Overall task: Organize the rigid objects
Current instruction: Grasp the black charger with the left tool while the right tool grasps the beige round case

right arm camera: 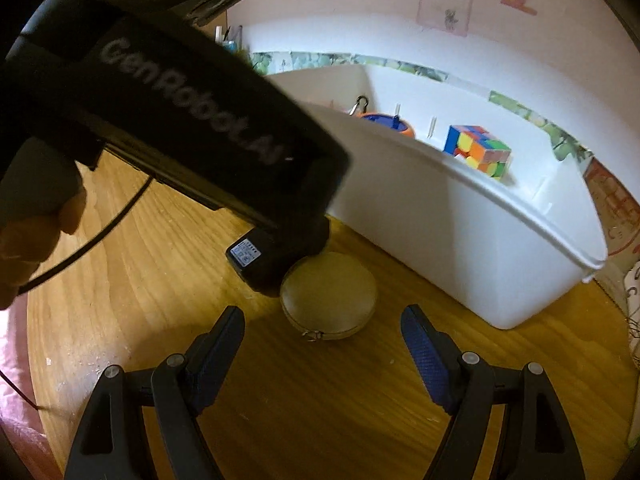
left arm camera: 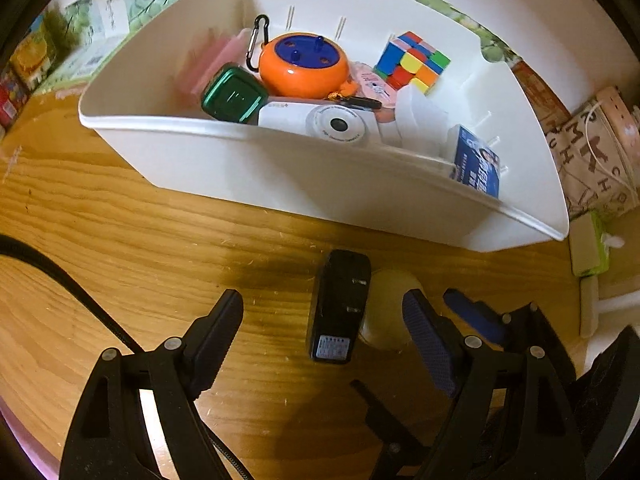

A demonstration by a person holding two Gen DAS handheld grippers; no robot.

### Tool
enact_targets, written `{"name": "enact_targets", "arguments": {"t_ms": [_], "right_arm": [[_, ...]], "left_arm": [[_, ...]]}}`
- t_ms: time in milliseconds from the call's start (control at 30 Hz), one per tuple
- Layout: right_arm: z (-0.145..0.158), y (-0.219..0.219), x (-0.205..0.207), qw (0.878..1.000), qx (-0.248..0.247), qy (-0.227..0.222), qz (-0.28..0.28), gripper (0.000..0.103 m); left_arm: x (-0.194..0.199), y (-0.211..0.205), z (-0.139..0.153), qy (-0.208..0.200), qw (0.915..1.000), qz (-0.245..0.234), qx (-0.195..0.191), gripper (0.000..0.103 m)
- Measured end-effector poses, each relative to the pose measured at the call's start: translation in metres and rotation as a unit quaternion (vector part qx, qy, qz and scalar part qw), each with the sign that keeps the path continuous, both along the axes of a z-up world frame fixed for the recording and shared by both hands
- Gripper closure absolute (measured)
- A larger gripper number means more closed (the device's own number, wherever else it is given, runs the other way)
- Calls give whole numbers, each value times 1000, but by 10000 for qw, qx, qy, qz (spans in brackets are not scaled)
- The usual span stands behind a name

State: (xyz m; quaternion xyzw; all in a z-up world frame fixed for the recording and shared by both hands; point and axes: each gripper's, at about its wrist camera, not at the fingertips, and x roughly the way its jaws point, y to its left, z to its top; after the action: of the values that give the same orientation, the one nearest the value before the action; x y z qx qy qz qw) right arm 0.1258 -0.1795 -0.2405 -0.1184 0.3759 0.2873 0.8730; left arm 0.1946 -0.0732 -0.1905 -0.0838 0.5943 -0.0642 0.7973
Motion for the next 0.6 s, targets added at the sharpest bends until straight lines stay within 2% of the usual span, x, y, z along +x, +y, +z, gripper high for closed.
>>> {"name": "enact_targets", "arguments": {"t_ms": [67,133,200,433,600], "right_arm": [[-2,4,1,10000,-57,50,43,22],[-4,7,1,9999,-109,73,67,22],[-3,10,2,9999,-134,55,30,22],[-6,17,5,9996,-215,158,-30,22],[-7,20,6,9995,-226,193,-88,23]], "left_arm": [[1,1,-2,15,9999,50,-112,22],[2,1,-5,39,9998,27,-198,33],[4,-2,-7,64,9997,-48,-214,37],[12,-2,-13,123,9990,-28,-432,64],[14,-2,-16,118,9984,16,-557,68]]}}
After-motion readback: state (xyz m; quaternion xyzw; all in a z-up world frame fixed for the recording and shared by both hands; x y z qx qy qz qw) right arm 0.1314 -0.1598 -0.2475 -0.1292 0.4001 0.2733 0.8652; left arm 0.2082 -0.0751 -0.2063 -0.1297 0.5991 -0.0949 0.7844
